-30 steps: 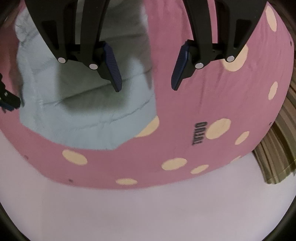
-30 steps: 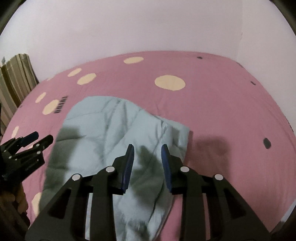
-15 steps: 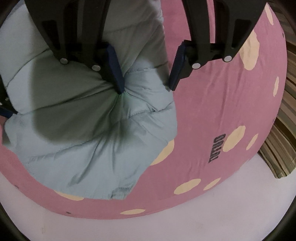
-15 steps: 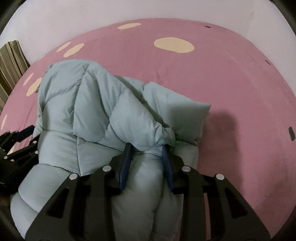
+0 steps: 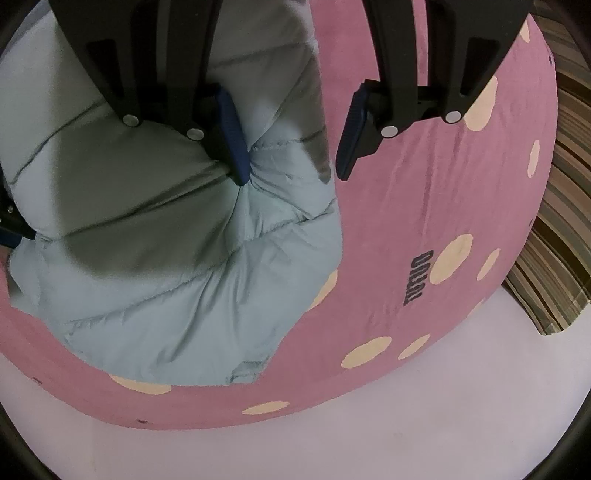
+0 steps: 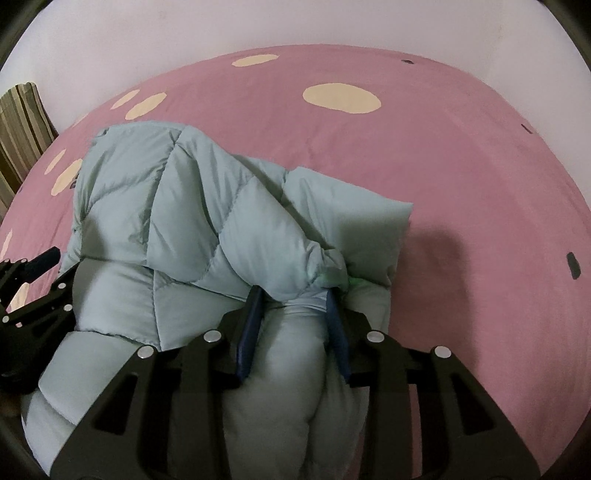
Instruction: Fold large clothes
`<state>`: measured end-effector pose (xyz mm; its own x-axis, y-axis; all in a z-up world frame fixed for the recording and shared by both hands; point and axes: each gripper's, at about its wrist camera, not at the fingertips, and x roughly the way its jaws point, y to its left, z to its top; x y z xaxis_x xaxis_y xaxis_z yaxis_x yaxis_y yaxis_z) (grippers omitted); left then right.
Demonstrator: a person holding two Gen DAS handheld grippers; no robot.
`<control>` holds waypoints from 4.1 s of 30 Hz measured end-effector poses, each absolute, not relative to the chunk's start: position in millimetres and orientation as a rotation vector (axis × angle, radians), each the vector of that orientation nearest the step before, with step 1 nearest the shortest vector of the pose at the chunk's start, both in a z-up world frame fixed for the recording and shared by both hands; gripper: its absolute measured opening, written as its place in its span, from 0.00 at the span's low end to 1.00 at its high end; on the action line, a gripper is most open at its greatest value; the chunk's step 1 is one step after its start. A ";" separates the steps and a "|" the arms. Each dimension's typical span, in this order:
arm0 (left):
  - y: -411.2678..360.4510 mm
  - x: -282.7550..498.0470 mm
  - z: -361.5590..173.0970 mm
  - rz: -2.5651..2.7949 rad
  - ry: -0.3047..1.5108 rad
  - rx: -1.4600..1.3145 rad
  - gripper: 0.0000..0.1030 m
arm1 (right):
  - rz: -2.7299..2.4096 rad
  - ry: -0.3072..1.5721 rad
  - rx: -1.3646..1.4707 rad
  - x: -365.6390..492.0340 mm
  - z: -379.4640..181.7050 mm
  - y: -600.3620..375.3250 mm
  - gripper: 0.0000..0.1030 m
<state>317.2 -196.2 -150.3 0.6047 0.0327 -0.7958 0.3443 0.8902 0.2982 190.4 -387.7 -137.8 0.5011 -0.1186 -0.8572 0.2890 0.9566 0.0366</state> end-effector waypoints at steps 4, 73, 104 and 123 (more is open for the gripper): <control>-191.0 310.0 -143.3 -0.184 0.901 0.437 0.49 | -0.266 1.007 0.181 183.9 -132.5 -386.7 0.42; -149.2 271.4 -148.9 -0.181 0.921 0.265 0.67 | -0.076 1.006 0.309 169.7 -156.5 -361.1 0.26; -120.6 293.5 -147.7 -0.119 0.928 0.215 0.67 | -0.071 0.989 0.276 193.0 -143.5 -339.7 0.42; -127.3 263.8 -124.2 -0.126 0.870 0.220 0.68 | -0.311 0.887 0.261 142.4 -96.6 -365.4 0.65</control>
<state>263.8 -127.3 -124.2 0.6395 -0.0200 -0.7685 0.1990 0.9699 0.1404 142.4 -365.4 -96.6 0.5924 -0.1574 -0.7901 0.3711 0.9238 0.0942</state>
